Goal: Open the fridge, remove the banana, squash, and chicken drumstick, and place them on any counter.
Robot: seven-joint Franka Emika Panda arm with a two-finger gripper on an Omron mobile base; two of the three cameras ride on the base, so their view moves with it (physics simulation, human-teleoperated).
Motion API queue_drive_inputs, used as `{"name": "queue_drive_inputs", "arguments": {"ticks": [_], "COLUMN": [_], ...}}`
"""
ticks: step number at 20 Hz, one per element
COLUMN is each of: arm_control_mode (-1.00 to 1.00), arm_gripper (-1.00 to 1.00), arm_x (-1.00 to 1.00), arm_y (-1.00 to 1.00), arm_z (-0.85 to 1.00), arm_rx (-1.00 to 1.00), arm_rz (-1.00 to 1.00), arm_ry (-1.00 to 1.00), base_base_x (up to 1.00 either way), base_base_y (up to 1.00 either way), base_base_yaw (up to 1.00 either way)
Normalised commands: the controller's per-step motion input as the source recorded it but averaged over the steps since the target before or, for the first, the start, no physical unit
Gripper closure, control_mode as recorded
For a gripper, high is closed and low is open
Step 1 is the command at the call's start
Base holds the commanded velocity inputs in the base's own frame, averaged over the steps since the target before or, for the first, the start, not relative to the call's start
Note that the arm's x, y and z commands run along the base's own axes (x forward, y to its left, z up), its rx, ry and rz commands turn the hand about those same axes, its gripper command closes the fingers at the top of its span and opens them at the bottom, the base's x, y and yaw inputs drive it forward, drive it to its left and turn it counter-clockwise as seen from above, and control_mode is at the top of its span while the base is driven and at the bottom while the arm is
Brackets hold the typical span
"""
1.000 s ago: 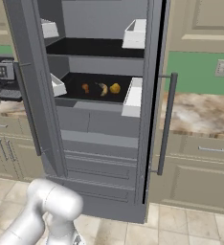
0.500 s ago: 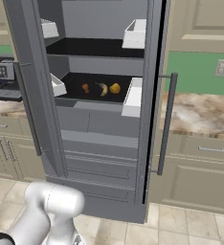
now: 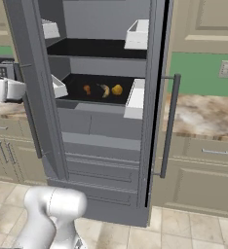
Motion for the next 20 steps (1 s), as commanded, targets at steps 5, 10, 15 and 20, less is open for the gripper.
{"name": "queue_drive_inputs", "arguments": {"ticks": [5, 10, 15, 20], "arm_control_mode": [-1.0, -1.0, -1.0, -1.0], "arm_gripper": [-1.0, -1.0, -1.0, -1.0], "arm_x": [0.4, 0.32, 0.47, 0.59], "arm_y": [-0.51, -0.66, -0.24, 0.0], "arm_z": [-0.15, -0.1, -0.12, -0.02], "arm_rx": [0.17, 0.16, 0.11, 0.03], "arm_rz": [0.23, 0.15, 0.08, 0.01], "arm_ry": [0.03, 0.12, 0.12, 0.08], "base_base_x": [0.0, 0.0, 0.0, 0.0], "base_base_y": [0.0, 0.0, 0.0, 0.0], "base_base_yaw": [0.0, 0.0, 0.0, 0.0]}}
